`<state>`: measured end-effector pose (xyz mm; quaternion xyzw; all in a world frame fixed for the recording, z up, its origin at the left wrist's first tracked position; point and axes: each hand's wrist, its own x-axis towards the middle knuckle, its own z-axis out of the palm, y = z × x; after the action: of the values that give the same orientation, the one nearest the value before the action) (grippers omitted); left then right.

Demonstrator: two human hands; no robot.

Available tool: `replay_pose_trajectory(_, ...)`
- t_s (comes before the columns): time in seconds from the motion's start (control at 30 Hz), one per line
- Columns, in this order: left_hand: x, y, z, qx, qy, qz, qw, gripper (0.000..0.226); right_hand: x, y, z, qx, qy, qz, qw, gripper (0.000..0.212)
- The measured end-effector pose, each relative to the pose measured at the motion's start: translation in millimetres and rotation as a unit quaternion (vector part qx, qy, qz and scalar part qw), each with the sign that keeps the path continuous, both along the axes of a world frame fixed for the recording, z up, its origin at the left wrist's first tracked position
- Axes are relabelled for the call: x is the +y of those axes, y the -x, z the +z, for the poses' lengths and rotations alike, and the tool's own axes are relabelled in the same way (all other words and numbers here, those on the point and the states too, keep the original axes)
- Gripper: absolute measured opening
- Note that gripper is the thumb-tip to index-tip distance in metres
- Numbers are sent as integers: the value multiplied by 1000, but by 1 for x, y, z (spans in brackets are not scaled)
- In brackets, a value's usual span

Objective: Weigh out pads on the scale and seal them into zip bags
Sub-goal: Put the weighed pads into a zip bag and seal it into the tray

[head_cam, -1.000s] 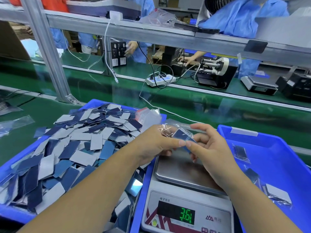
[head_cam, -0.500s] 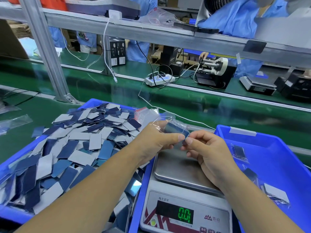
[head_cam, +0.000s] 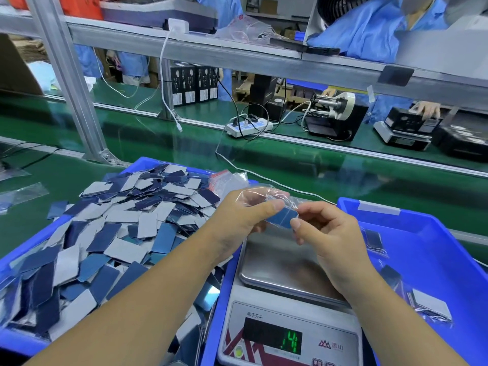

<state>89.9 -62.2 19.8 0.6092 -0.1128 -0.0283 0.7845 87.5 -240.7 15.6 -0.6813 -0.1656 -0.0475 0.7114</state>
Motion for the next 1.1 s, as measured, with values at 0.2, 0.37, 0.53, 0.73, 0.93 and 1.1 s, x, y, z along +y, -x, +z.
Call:
replay_pose_trajectory(0.2,1,-3,-5,-23,-35,-16,999,20,4,0,0,24,-52,6,998,29)
replay_pose_trajectory(0.37,-2,-5,-9,-16,-51,4,999,36,8,0,-2,82,-109,30,990,23)
replay_pose_trajectory(0.53,-3,-6,-9,-17,-5,5,1000,12,8,0,2,99,-100,24,990,17)
replay_pose_trajectory(0.73,-6,0,-10,-14,-57,-5,998,23,13,4,2,87,-92,13,992,13)
replay_pose_trajectory(0.93,-2,-1,-8,4,-53,-3,999,28,4,2,3,106,-89,71,988,9)
replay_pose_trajectory(1.1,-2,0,-6,14,-80,-41,996,34,4,-2,0,88,-38,-13,995,17)
